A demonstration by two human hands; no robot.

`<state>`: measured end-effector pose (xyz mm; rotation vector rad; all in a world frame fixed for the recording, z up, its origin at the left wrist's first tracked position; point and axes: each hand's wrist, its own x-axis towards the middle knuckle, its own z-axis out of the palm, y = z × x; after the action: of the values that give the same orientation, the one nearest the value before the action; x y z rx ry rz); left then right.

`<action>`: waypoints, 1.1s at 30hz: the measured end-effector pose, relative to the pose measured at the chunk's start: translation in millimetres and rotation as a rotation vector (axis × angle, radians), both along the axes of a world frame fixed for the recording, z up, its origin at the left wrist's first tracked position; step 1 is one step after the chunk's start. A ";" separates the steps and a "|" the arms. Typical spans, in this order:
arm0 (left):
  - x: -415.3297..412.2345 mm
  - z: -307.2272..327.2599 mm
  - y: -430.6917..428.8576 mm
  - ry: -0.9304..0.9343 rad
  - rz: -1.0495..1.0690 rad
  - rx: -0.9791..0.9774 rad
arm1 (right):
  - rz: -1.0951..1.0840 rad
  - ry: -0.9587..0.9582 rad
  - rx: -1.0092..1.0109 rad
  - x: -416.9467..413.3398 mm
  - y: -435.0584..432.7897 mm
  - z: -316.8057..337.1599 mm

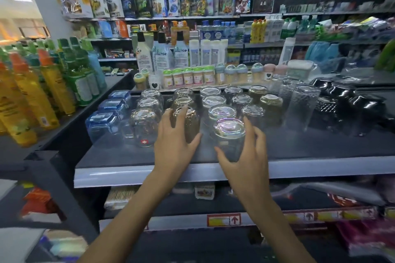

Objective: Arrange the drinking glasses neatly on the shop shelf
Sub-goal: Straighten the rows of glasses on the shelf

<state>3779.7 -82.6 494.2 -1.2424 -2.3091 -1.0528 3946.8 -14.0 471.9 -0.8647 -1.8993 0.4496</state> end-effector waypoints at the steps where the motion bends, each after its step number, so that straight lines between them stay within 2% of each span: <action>1: 0.3 -1.5 3.4 -0.023 0.019 -0.006 | 0.022 -0.003 -0.045 -1.4 0.5 -2.9; 10: -1.2 -5.0 9.3 -0.049 0.019 0.064 | 0.033 -0.062 -0.092 0.7 1.8 0.9; 21: 5.9 -5.1 13.0 -0.063 0.052 0.050 | 0.046 -0.094 -0.112 2.2 2.4 9.2; 24: 17.9 -0.7 6.9 0.060 0.076 0.131 | 0.074 -0.104 -0.114 4.1 2.4 11.9; 26: 32.3 0.0 1.6 0.089 -0.012 0.226 | 0.117 -0.122 -0.170 9.0 5.2 13.5; 28: 47.1 -0.7 -1.0 -0.065 -0.169 0.269 | 0.219 -0.066 -0.324 17.6 10.5 17.3; 30: 51.2 -0.7 5.4 -0.324 -0.282 0.292 | 0.331 0.059 -0.427 26.6 17.9 22.8; 33: 46.1 5.5 20.3 -0.672 -0.296 0.330 | 0.386 0.119 -0.347 31.9 38.4 38.4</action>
<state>3825.8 -62.3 499.6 -1.2455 -2.2618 -2.1290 3978.6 24.4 510.4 -0.6671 -1.9079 1.0658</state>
